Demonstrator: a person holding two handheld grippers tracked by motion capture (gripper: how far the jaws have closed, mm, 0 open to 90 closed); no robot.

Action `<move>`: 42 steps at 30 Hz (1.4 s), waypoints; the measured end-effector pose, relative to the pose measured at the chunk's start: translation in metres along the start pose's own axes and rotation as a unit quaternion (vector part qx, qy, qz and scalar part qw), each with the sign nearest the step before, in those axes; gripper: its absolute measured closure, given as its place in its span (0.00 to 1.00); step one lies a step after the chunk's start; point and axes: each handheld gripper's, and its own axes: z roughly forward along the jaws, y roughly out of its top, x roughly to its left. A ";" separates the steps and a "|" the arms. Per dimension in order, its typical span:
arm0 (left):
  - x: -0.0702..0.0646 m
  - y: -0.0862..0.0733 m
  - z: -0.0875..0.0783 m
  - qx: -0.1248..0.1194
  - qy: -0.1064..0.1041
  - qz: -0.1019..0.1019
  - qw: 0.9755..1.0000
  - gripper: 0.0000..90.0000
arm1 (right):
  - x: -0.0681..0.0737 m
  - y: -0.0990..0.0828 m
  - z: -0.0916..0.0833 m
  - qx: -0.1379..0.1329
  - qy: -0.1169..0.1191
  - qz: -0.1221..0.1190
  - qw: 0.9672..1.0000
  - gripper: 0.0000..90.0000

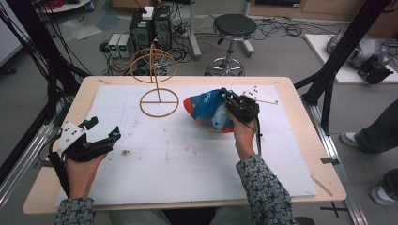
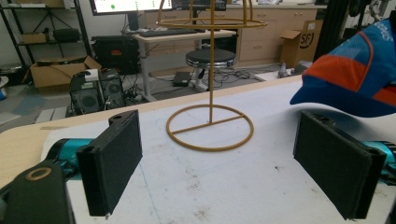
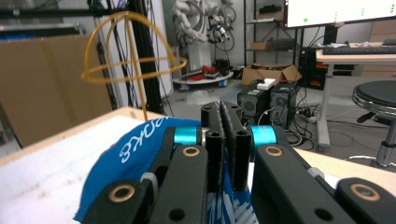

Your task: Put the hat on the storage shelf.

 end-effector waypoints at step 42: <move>0.006 0.004 -0.006 -0.018 0.004 -0.015 1.000 0.17 | 0.022 0.125 0.079 -0.101 -0.013 0.011 0.995 0.98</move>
